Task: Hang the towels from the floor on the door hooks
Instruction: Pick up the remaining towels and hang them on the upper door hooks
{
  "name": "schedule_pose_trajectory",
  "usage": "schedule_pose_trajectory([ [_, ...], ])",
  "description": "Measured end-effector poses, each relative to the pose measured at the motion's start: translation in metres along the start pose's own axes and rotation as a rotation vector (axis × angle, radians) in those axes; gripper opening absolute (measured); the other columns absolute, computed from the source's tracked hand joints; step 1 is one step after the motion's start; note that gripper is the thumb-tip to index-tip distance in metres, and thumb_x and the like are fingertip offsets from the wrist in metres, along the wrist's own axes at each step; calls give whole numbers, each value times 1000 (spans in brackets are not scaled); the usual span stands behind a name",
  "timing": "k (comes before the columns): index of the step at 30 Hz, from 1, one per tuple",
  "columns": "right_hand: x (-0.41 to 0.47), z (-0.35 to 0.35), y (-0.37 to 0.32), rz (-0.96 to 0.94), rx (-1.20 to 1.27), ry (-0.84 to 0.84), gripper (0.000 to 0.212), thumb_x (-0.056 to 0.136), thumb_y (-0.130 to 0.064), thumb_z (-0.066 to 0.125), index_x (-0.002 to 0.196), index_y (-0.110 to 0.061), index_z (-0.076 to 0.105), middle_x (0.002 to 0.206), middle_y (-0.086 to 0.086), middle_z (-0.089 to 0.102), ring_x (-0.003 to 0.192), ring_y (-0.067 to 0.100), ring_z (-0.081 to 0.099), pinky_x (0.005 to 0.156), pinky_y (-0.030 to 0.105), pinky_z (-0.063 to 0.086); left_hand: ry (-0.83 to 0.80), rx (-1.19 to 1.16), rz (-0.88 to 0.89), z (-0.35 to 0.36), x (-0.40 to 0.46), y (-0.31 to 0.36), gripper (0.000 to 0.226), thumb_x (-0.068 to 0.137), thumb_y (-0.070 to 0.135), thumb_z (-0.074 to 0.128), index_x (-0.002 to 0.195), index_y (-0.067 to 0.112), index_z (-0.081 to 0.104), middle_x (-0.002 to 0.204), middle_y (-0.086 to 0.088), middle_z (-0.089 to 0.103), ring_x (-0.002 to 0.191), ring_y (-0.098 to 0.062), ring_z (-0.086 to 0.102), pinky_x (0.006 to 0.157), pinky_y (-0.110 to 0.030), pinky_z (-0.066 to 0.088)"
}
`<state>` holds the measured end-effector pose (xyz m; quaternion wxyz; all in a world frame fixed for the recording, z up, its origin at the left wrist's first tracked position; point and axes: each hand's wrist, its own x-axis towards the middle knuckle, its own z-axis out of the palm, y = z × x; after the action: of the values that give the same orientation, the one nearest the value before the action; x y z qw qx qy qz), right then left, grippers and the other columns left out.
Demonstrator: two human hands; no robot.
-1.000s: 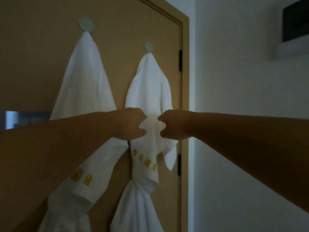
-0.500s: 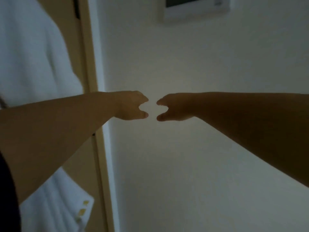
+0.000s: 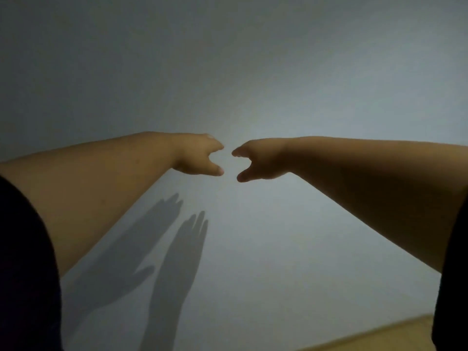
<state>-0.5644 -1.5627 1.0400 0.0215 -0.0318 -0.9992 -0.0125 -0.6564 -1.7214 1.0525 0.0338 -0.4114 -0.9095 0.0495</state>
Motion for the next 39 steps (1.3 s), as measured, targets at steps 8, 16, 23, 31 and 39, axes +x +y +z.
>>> schedule_pose_trajectory([
  [8,-80,32,191,248,-16,-68,73,91,-47,58,152,-22,27,156,-1,33,140,21,35,114,37,30,-9,-15,231,12,121,179,78,89,58,52,153,25,20,159,3,19,143,-20,28,115,-39,27],
  [16,-183,67,331,504,7,-139,75,90,-49,58,152,-21,26,156,-1,31,140,22,35,114,39,30,-67,-34,496,27,191,353,85,86,61,55,153,21,20,159,3,20,142,-18,29,115,-37,27],
  [23,-263,96,425,748,22,-150,78,89,-53,58,152,-20,27,156,0,32,141,23,33,115,40,29,-96,-14,751,41,243,489,87,85,61,56,153,19,19,159,2,20,143,-19,28,116,-38,26],
  [31,-307,132,522,989,70,-183,77,90,-51,58,152,-19,26,156,3,33,141,24,33,116,40,28,-120,-25,1052,69,311,629,85,86,58,57,151,16,23,156,-3,27,140,-22,32,113,-38,30],
  [39,-326,176,605,1227,152,-226,77,89,-47,61,151,-19,27,154,5,36,139,26,37,112,40,31,-197,16,1230,103,382,731,85,87,55,60,151,13,23,156,-7,28,139,-25,34,113,-39,32],
])
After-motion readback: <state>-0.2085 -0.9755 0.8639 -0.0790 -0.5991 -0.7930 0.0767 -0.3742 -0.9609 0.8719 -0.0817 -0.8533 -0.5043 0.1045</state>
